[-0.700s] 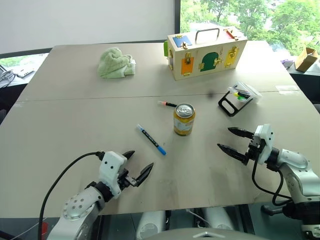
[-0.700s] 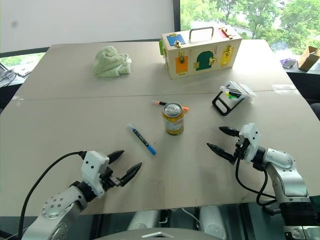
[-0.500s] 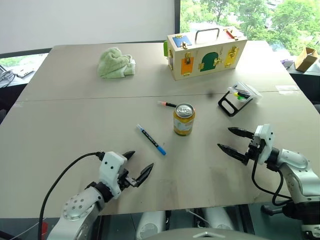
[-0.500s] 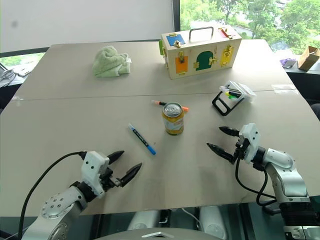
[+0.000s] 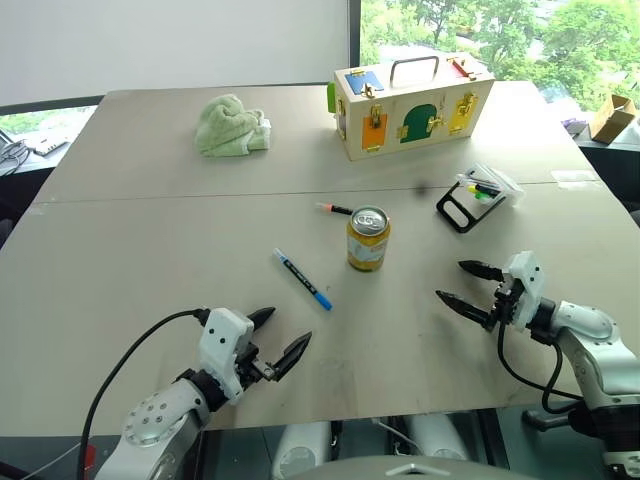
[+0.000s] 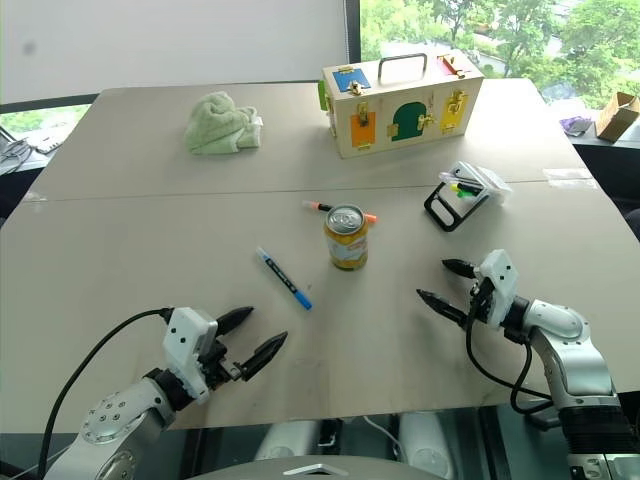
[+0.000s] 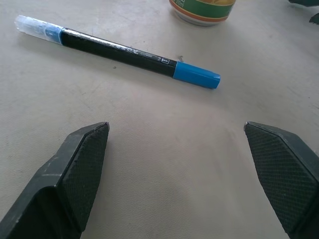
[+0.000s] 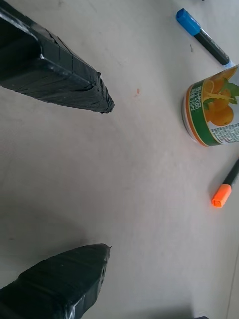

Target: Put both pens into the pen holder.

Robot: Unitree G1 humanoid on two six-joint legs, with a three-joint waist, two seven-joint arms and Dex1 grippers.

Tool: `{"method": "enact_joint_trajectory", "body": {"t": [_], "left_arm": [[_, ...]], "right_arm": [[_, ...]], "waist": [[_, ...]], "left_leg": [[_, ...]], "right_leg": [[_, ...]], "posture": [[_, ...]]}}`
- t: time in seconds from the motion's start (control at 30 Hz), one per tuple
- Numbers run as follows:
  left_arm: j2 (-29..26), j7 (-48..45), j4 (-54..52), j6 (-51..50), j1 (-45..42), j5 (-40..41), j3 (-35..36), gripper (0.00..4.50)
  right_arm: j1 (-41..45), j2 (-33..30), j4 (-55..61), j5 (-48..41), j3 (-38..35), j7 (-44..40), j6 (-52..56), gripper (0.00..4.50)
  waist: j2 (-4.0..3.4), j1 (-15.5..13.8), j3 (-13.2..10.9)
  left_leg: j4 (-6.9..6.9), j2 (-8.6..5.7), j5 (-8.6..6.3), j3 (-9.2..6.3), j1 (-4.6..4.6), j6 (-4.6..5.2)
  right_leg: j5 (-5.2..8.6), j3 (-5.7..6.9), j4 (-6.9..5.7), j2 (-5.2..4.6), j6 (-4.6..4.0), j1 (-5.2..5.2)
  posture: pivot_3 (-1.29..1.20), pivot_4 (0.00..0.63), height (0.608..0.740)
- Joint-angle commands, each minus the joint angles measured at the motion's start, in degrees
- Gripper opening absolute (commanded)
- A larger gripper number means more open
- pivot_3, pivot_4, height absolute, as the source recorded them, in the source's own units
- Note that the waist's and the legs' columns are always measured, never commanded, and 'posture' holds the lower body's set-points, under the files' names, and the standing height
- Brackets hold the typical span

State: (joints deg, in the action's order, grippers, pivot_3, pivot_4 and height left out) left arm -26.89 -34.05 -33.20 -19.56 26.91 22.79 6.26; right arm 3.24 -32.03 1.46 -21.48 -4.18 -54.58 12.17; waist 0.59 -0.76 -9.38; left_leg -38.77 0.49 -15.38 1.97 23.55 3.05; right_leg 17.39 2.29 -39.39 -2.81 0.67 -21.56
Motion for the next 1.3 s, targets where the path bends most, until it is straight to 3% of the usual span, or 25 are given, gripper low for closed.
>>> {"method": "enact_joint_trajectory", "body": {"t": [0.03,0.4,0.7,0.87,1.07,1.3], "left_arm": [[0.4,0.5,-2.1,0.6,-0.4,0.8,0.4,4.48],[-0.3,-1.3,-2.1,2.4,-1.3,1.1,0.6,4.48],[-5.6,-5.1,-3.0,-2.5,-11.1,8.7,3.8,4.48],[-5.1,-4.0,-1.5,-3.1,-14.6,8.7,2.6,4.48],[-5.5,-4.1,2.1,-3.1,-19.5,4.5,-1.5,4.48],[-0.6,-4.7,15.3,-1.8,-35.4,-3.0,-13.3,4.48]], "right_arm": [[1.1,-0.9,2.4,-0.5,0.0,0.1,1.2,4.5],[3.5,0.6,5.6,-1.7,2.1,0.3,2.6,4.5],[7.4,2.5,8.5,-4.8,3.4,-0.6,4.7,4.5],[8.7,2.4,9.3,-4.2,3.5,0.4,4.2,4.5],[7.9,1.7,10.7,-4.0,4.2,-0.5,4.0,4.5],[5.2,-1.8,15.1,-9.3,-0.1,-1.5,8.7,4.5]], "waist": [[0.0,0.0,0.0],[0.0,0.0,0.0],[-0.02,0.1,0.0],[-0.02,0.1,0.0],[-0.03,-0.1,0.0],[-0.02,-0.3,0.0]], "left_leg": [[0.0,0.0,0.0,0.0,0.0,0.0],[0.0,0.0,0.0,0.0,0.0,0.0],[0.0,0.0,0.01,-0.01,0.04,-0.01],[0.0,0.0,0.02,-0.01,0.04,-0.04],[0.0,0.0,0.03,-0.01,0.04,-0.05],[-0.05,-0.06,0.03,-0.02,0.05,-0.04]], "right_leg": [[0.0,0.0,0.0,0.0,0.0,0.0],[0.0,0.0,0.01,0.01,0.0,0.0],[-0.01,0.02,0.04,0.01,0.01,-0.01],[-0.01,0.03,0.06,0.04,0.01,-0.01],[-0.01,0.04,0.04,0.05,0.01,-0.01],[-0.02,0.05,-0.01,0.05,0.04,0.0]], "posture": [[0.0,0.15,0.74],[0.0,0.15,0.74],[0.0,0.15,0.74],[0.0,0.15,0.74],[0.0,0.15,0.74],[0.0,0.15,0.74]]}}
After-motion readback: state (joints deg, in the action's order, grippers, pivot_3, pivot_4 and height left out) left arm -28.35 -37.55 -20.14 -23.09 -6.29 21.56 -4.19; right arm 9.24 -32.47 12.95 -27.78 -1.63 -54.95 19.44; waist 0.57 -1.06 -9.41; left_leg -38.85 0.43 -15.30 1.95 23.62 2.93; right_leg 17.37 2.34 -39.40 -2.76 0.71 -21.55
